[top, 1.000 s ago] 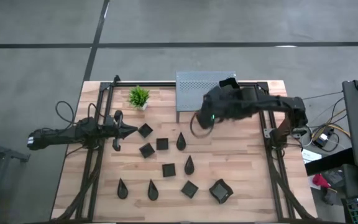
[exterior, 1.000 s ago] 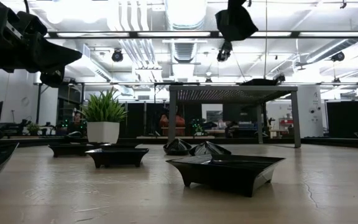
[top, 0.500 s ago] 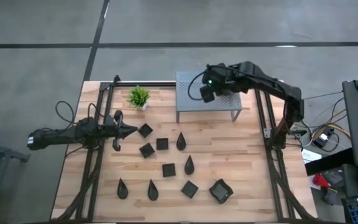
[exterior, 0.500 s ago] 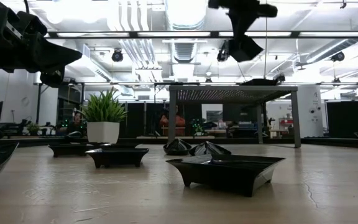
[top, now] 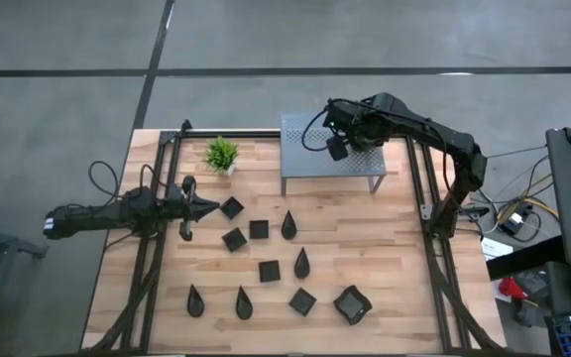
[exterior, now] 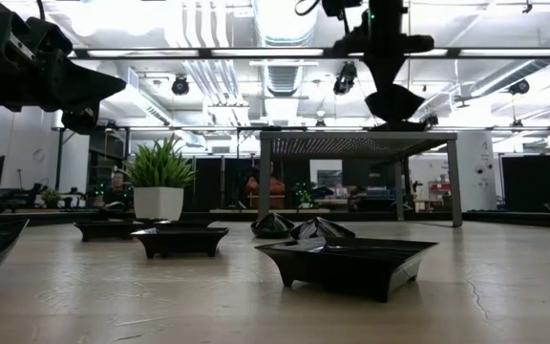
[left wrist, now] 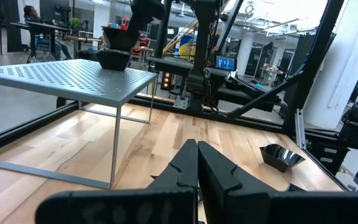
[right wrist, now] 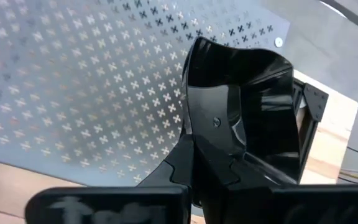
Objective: Pick & Place Mini shaped plates
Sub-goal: Stack the black distorted square plate on top of the black distorted square plate on the shelf
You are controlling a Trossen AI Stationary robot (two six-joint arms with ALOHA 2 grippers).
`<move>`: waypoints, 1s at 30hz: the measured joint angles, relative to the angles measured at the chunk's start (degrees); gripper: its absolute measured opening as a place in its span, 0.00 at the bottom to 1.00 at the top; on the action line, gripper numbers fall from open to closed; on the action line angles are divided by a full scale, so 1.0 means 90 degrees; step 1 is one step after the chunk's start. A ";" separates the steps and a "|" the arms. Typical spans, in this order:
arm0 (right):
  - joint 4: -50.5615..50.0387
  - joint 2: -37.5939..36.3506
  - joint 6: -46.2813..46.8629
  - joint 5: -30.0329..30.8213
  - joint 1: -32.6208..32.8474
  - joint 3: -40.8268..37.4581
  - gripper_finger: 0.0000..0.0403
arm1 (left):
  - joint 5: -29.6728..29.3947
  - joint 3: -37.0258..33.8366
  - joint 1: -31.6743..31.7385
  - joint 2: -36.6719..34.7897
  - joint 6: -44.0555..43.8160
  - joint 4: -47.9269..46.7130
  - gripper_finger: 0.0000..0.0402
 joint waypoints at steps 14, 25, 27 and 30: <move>0.0080 0.0000 -0.0018 0.0342 -0.0044 -0.0394 0.02 | -0.0002 0.0000 0.0002 0.0000 0.0000 0.0000 0.01; 0.0431 0.0000 -0.0018 0.0365 -0.0117 -0.0396 0.02 | -0.0002 0.0000 0.0002 -0.0002 0.0000 0.0000 0.01; 0.0378 0.0000 -0.0021 0.0384 -0.0143 -0.0396 0.02 | -0.0002 0.0000 0.0002 -0.0001 0.0000 -0.0001 0.01; 0.0386 0.0000 -0.0018 0.0364 -0.0194 -0.0396 0.02 | 0.0000 0.0000 0.0002 -0.0002 0.0000 0.0000 0.01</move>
